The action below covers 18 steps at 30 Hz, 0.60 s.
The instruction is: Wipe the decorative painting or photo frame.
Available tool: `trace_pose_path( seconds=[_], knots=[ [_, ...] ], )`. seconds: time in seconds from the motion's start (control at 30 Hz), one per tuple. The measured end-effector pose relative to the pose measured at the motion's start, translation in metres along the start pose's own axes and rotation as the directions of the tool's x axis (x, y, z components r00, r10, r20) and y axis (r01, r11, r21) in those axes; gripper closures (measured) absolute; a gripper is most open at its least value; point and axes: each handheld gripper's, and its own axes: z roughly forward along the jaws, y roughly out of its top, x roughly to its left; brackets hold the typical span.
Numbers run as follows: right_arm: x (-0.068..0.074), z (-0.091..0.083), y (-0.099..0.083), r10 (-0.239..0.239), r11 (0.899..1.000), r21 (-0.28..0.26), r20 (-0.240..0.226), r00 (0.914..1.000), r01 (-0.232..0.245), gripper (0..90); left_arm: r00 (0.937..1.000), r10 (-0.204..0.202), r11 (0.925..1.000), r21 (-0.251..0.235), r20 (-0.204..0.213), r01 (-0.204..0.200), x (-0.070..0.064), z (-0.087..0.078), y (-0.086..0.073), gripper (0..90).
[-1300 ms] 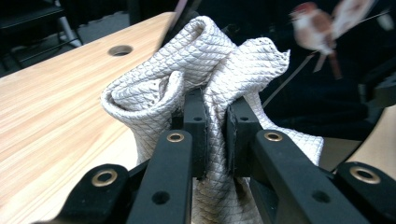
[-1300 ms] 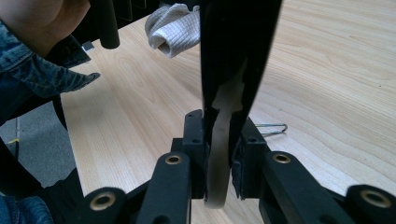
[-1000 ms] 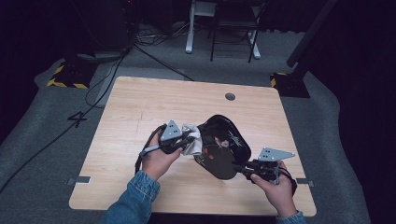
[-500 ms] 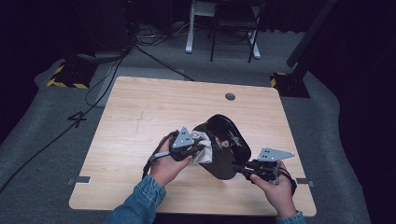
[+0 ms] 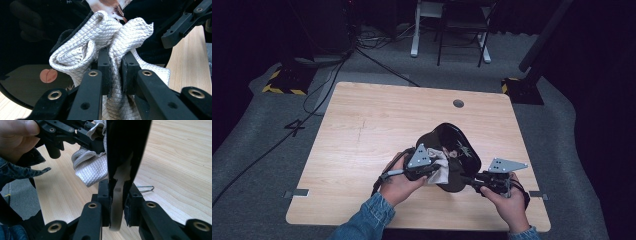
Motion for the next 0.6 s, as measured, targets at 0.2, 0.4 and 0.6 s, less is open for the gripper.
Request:
trace_pose_path(
  seconds=[0.2, 0.4, 0.6],
  knots=[
    [0.0, 0.0, 0.0, 0.0, 1.0, 0.0, 0.001, 1.0, 0.0, 78.1, 0.9998, -0.014, 0.9999, -0.002, -0.015, 0.014, 0.009, -0.004, -0.004, 80.5],
    [0.001, 0.0, 0.0, 0.002, 1.0, -0.001, -0.001, 1.0, -0.002, 77.8, 0.998, -0.043, 0.9991, -0.002, -0.047, 0.043, 0.023, -0.009, -0.01, 80.5],
    [0.001, 0.0, 0.0, 0.004, 1.0, -0.001, -0.003, 1.0, -0.004, 77.6, 0.9944, -0.067, 0.9978, 0.0, -0.083, 0.067, 0.035, -0.014, -0.017, 80.5]
  ],
)
